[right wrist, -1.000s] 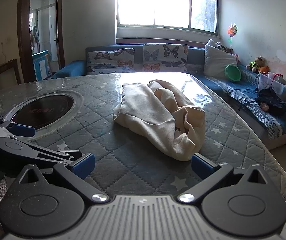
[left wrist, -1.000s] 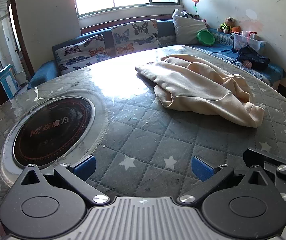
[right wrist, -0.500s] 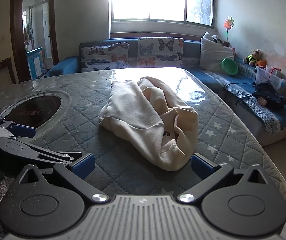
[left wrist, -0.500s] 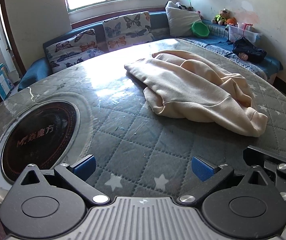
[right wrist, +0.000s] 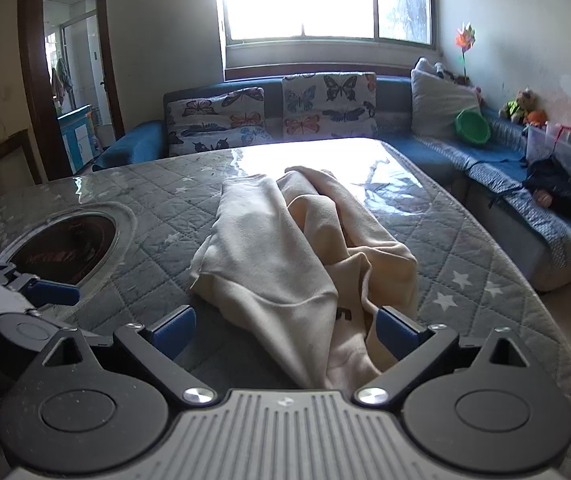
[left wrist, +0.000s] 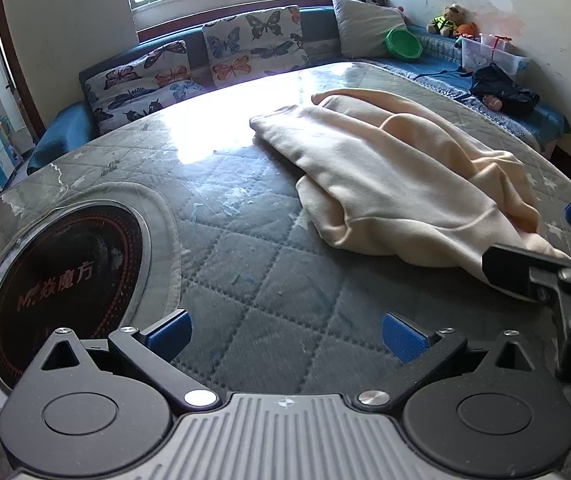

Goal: Fold clothes

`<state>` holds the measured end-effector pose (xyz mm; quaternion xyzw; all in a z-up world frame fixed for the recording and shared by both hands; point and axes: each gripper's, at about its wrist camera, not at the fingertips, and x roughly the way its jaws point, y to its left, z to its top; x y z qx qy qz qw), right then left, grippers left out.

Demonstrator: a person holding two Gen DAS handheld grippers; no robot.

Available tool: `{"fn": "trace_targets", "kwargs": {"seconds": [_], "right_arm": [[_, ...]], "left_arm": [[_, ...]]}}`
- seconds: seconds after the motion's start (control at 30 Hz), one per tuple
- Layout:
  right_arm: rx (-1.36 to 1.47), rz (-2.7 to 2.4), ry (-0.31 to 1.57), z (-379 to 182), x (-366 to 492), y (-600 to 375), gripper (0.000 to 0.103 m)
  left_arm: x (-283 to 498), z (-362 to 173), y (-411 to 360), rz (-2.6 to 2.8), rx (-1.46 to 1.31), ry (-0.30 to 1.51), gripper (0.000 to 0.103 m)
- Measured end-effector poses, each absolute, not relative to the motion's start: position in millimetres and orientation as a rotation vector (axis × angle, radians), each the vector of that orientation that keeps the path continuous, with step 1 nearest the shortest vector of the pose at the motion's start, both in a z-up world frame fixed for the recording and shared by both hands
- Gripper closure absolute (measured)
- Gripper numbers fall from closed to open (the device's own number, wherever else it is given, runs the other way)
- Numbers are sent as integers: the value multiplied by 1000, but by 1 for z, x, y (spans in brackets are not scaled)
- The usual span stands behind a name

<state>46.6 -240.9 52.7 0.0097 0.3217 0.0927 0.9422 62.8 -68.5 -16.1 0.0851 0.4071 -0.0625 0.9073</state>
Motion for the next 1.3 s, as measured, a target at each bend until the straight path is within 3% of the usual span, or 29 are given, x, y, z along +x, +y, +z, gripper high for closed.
{"fn": "trace_targets", "kwargs": {"seconds": [0.47, 0.57, 0.63, 0.7, 0.8, 1.3], "right_arm": [[84, 187, 744, 23, 123, -258, 33], [87, 196, 739, 23, 123, -258, 48], [96, 220, 735, 24, 119, -259, 67], [106, 253, 733, 26, 114, -258, 74], [91, 280, 723, 28, 105, -252, 92], [-60, 679, 735, 38, 32, -169, 97]], "left_arm": [[80, -13, -41, -69, 147, 852, 0], [79, -10, -36, -56, 149, 846, 0], [79, -8, -33, -49, 147, 842, 0], [79, -5, -29, -42, 142, 835, 0], [77, 1, -24, -34, 134, 823, 0], [61, 40, -13, -91, 95, 739, 0]]}}
